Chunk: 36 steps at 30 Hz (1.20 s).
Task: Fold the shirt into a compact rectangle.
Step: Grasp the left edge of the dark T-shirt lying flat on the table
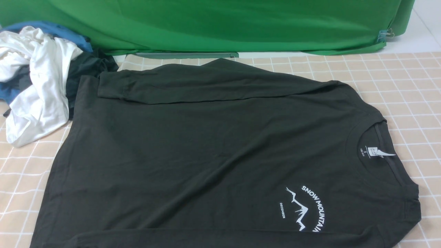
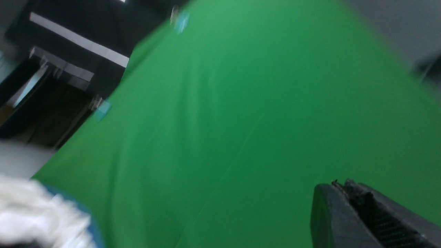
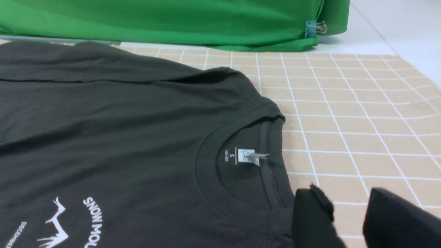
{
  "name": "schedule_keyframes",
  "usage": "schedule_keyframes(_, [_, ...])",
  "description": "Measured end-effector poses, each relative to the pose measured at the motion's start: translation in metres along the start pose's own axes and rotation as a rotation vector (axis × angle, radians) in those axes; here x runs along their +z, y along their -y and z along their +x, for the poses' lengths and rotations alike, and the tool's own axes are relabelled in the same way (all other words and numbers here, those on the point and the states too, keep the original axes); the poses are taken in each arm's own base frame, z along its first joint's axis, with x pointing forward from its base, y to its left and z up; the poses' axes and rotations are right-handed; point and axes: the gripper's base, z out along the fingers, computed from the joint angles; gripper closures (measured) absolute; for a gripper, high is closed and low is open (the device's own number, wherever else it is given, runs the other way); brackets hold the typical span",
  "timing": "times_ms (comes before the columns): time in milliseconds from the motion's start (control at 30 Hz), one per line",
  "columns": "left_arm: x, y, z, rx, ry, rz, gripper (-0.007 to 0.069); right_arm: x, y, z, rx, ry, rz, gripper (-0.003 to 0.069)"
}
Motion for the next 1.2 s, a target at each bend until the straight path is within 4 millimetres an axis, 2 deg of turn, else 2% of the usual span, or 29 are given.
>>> schedule_keyframes(33, [0.002, 0.007, -0.007, -0.033, 0.031, 0.026, 0.0602, 0.0, 0.0, -0.002, 0.01, 0.017, 0.001, 0.0391])
schedule_keyframes(133, [0.016, 0.04, -0.028, -0.028, -0.028, 0.092, 0.0602, -0.001, 0.0, -0.013, 0.205, 0.145, -0.011, 0.0391])
schedule_keyframes(200, [0.032, 0.063, -0.034, 0.058, -0.213, 0.07, 0.0602, -0.003, 0.002, -0.022, 0.373, 0.249, -0.025, 0.0391])
schedule_keyframes(300, [0.058, 0.082, -0.035, 0.22, -0.523, -0.041, 0.0602, -0.006, 0.004, -0.032, 0.482, 0.36, -0.039, 0.0396])
schedule_keyframes(333, [0.072, 0.082, -0.027, 0.313, -0.702, -0.116, 0.0602, -0.007, 0.005, -0.035, 0.499, 0.406, -0.042, 0.0405])
schedule_keyframes(400, [0.085, 0.078, -0.014, 0.422, -0.968, -0.206, 0.0602, -0.008, 0.006, -0.038, 0.51, 0.434, -0.045, 0.0416])
schedule_keyframes(500, [0.097, 0.062, 0.013, 0.516, -1.342, -0.315, 0.0602, -0.01, 0.007, -0.04, 0.525, 0.467, -0.048, 0.0421])
schedule_keyframes(600, [0.098, 0.046, 0.035, 0.52, -1.572, -0.372, 0.0602, -0.012, 0.008, -0.044, 0.532, 0.522, -0.051, 0.0421])
schedule_keyframes(667, [0.095, 0.039, 0.047, 0.496, -1.649, -0.378, 0.0602, -0.014, 0.008, -0.049, 0.536, 0.535, -0.056, 0.044])
schedule_keyframes(767, [0.084, 0.028, 0.056, 0.479, -1.711, -0.395, 0.0602, -0.018, 0.004, -0.068, 0.513, 0.475, -0.068, 0.0509])
schedule_keyframes(833, [0.072, 0.019, 0.062, 0.479, -1.757, -0.423, 0.0602, -0.022, 0.0, -0.097, 0.433, 0.377, -0.072, 0.0591])
schedule_keyframes(933, [0.055, 0.005, 0.069, 0.489, -1.823, -0.467, 0.0602, -0.019, -0.005, -0.131, 0.311, 0.239, -0.072, 0.0622])
schedule_keyframes(1000, [0.048, 0.0, 0.071, 0.502, -1.84, -0.481, 0.0602, -0.011, -0.009, -0.158, 0.231, 0.114, -0.084, 0.0622])
schedule_keyframes(1100, [0.048, -0.002, 0.072, 0.513, -1.832, -0.48, 0.0602, 0.01, -0.014, -0.183, 0.127, -0.139, -0.118, 0.0622])
schedule_keyframes(1200, [0.048, -0.003, 0.072, 0.52, -1.824, -0.478, 0.0602, 0.041, -0.018, -0.203, 0.045, -0.399, -0.168, 0.0622])
